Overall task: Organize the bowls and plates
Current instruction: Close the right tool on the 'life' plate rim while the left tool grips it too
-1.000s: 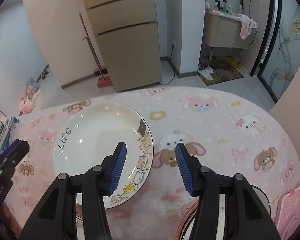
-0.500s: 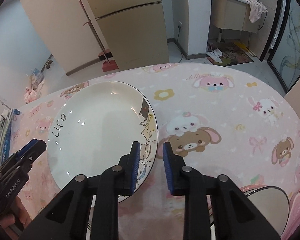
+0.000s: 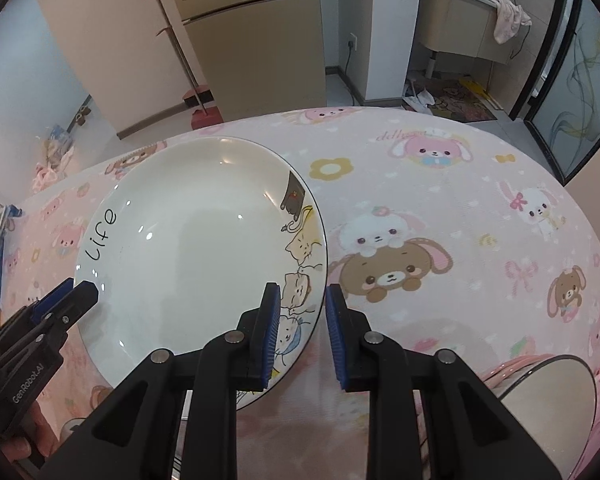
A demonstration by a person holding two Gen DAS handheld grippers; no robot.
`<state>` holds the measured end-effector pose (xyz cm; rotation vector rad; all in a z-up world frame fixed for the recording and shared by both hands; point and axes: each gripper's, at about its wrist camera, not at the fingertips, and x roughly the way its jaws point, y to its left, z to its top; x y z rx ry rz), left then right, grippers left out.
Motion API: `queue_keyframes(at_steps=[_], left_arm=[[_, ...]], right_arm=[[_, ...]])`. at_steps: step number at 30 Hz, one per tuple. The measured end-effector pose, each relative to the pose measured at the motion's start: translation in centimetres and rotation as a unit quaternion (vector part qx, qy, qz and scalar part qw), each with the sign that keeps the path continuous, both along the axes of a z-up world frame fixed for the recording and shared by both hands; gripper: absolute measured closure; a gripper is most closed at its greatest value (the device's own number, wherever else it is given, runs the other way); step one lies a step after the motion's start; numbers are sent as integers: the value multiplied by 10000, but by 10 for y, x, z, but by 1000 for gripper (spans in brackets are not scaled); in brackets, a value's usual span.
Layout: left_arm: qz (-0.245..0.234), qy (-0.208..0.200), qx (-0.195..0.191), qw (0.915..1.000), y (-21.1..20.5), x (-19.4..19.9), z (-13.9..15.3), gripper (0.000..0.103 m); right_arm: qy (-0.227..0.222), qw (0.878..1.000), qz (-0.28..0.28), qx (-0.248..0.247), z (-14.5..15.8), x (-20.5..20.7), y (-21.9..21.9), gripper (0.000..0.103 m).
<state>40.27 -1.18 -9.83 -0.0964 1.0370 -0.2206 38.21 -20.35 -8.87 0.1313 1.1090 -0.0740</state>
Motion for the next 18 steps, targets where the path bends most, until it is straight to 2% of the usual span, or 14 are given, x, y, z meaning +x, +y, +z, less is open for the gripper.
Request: queue_keyframes(at_steps=[1,3,5,7,11,13,14,15,18], left_arm=[[10,25,-3,10000,3,1,-1,66],[61,159,-271,9995,12,2,-4,66],[108,239,-438,9987,18,3,-5,66],[111,237,-361,9990,19,3,-3,66],[154,200,-294,9992,20,1,2,66],[51,234,-577,9980,21,-1,5,66],[-31,259,-840,9961,23,-1,5,66],[-16,276,-897,9956,24,-2,5,65],[3,226,-559,9982,23,-2,4,65]], right_arm=[[3,10000,13,-51,0,0,1,80],[-8,9999,43,-130,0,-1,4,80],[2,9991,141,-403,0,-1,12,79],[-27,9986,170,-492,-1,-1,19,76],[-71,9980,204,-602,0,-3,26,76],[-113,9986,217,-473,2,-3,25,76],[-123,9989,240,-391,2,-4,26,76],[-141,9991,285,-271,3,-4,26,76],[-198,9991,386,21,4,-4,27,76]])
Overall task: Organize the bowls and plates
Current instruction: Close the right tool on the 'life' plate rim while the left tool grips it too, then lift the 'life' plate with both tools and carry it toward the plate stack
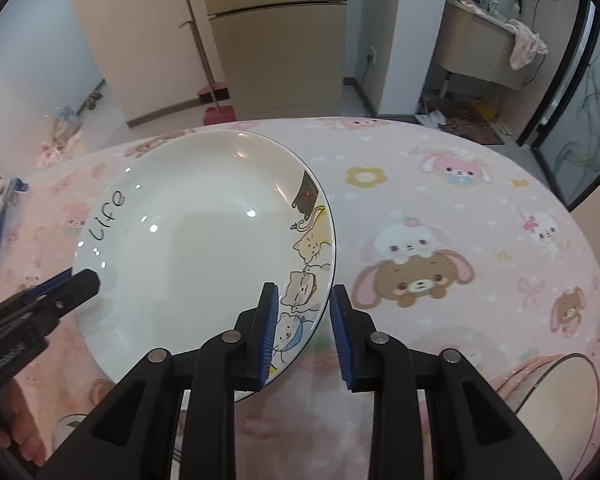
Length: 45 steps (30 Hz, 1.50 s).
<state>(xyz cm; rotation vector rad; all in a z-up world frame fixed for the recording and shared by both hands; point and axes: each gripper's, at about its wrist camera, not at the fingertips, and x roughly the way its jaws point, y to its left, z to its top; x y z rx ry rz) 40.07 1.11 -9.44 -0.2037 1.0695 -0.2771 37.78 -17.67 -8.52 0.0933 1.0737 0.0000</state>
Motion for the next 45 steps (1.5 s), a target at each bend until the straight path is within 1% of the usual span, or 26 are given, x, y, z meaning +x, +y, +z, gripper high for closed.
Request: queue_keyframes(at_steps=[2,3,4,5,7,9,11,12,13,14,16,17,19,20,22,25,27,29,31,34,36,37,38,39,41,45], left_arm=[[70,176,-58,9998,1,2,-6,65],[107,263,-109,9995,2,3,-9,65],[154,369,-139,9991,2,4,-13,65],[176,349,-144,9991,2,4,-15,65],[228,395,-177,9988,2,6,-15,65],[223,417,-438,9979,6,6,-17,65],[238,431,-575,9971,9,7,-18,65],[253,446,-608,9968,10,9,-18,65],[282,418,-670,9965,11,9,-17,65],[364,308,-752,9960,14,8,-15,65],[419,207,-740,9962,17,8,-12,65],[402,197,-746,9962,17,8,-12,65],[370,294,-873,9951,17,11,-18,65],[375,338,-939,9943,18,11,-21,65],[405,305,-944,9942,18,10,-21,65],[301,247,-766,9963,15,7,-21,67],[332,280,-773,9961,15,7,-21,67],[399,320,-870,9949,18,7,-23,67],[426,390,-927,9940,19,8,-23,67],[497,523,-898,9933,20,9,-22,67],[507,573,-883,9932,20,9,-21,67],[465,513,-819,9942,19,8,-20,70],[521,430,-715,9952,21,7,-19,81],[559,391,-681,9953,22,8,-20,83],[566,390,-898,9936,28,7,-20,84],[568,408,-927,9932,30,7,-19,85]], right_arm=[[11,9998,85,163,-1,0,2,76],[33,9996,141,260,-3,1,3,74],[3,9990,206,395,-5,2,3,64],[-37,9983,213,538,-6,1,2,59],[-48,9980,175,611,-6,1,1,59],[-74,9971,140,749,-8,2,-2,59],[-78,9949,76,1006,-12,3,-9,60],[-40,9934,70,1142,-15,5,-11,60],[26,9922,61,1247,-18,8,-14,63],[87,9915,46,1298,-20,9,-14,68],[262,9916,82,1267,-27,9,-11,75],[301,9911,81,1293,-30,9,-9,77],[259,9915,-19,1277,-31,8,-7,80],[235,9923,-19,1212,-31,7,-5,80],[168,9924,-21,1216,-32,7,-4,80],[51,9896,-108,1430,-34,5,-8,79],[24,9916,-52,1292,-34,4,-5,79],[26,9923,-84,1233,-33,4,-4,80],[84,9910,-104,1334,-33,5,-7,82],[183,9887,-82,1486,-31,6,-13,85],[129,9888,-85,1485,-30,4,-14,86],[84,9889,-90,1481,-28,3,-14,87],[22,9886,-82,1502,-24,2,-15,88],[-50,9880,-64,1543,-19,1,-15,88],[-127,9863,-84,1645,-13,-1,-16,87],[-136,9841,-126,1767,-13,0,-20,87]])
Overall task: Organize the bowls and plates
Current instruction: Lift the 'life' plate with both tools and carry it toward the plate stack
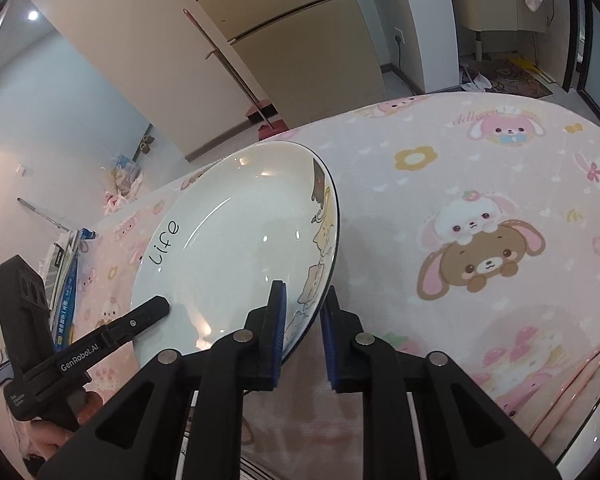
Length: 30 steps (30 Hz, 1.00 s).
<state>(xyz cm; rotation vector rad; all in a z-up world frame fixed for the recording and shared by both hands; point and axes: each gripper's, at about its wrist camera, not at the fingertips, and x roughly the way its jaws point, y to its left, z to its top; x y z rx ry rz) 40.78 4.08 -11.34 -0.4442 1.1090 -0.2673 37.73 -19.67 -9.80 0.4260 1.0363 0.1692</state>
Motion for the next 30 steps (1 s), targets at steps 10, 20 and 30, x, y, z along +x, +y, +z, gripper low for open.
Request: queue_keyframes(at_steps=[10,20,30], left_arm=[[22,-321,-80,9995,0,-12,36,85],[134,-802,43,9967,7,-40,88,85],[188,-1127,218,9932,5,-60,130,85]], right_arm=[[-386,9991,-40,149,31,-10,-2,87],[-804,9965,53,216,64,-25,6,87],[-1162,9931,163,79,88,-41,10,87]])
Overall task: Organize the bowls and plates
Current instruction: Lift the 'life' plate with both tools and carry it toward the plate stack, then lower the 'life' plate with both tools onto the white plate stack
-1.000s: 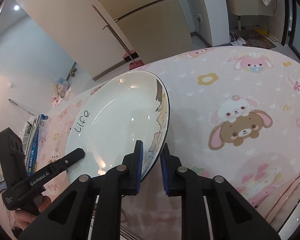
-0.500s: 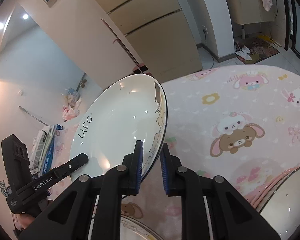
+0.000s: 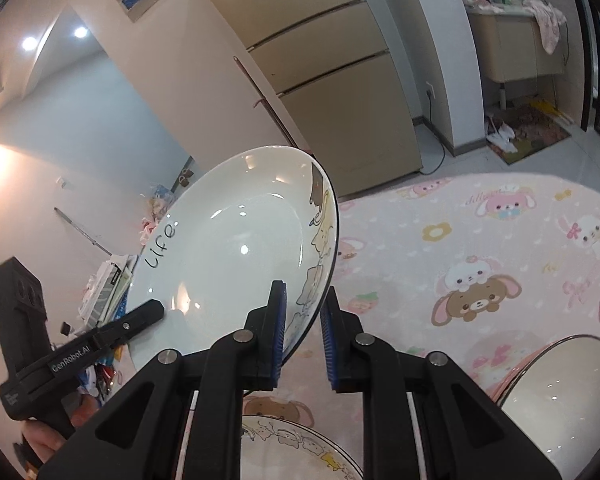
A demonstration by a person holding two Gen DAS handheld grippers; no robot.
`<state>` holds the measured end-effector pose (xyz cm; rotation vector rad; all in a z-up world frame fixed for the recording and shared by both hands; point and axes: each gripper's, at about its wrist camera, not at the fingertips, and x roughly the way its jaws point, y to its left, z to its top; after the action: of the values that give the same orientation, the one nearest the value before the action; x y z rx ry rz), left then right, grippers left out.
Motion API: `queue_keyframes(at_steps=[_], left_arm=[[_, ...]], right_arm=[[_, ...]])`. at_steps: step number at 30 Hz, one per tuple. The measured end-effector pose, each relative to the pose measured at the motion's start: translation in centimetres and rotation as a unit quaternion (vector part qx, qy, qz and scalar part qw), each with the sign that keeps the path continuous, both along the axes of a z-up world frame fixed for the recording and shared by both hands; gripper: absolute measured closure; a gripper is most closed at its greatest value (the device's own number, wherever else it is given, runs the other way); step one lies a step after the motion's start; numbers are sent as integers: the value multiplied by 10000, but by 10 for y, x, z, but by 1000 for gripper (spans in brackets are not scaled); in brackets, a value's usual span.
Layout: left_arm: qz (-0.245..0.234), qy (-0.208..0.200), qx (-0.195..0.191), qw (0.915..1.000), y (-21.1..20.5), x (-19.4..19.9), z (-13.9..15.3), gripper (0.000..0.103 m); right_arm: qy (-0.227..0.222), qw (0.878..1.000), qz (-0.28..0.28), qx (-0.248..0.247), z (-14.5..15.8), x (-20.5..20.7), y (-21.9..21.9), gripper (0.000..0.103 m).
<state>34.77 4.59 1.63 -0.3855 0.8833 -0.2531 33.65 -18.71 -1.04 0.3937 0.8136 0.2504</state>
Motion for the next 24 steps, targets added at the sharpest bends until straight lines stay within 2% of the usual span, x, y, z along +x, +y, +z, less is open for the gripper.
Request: queue_keyframes(at_steps=[4,8,19,24], left_arm=[[25,-185,121,9998,-3,-9,15,85],[44,-343,130,9993,-3,-19,30,85],[14,-781,73,9969,-2,-53,75,85],[36,-1001,173,9948,-6,-73,97,85]], right_arm=[[-192,9996,-80,-207,11,-7,4,87],[-321,9992,-83,-204,19,-13,4,87],[-901,9959,-1,24,57,-42,-3,86],[-1143,9933,-19,158,74,-61,-8,86]])
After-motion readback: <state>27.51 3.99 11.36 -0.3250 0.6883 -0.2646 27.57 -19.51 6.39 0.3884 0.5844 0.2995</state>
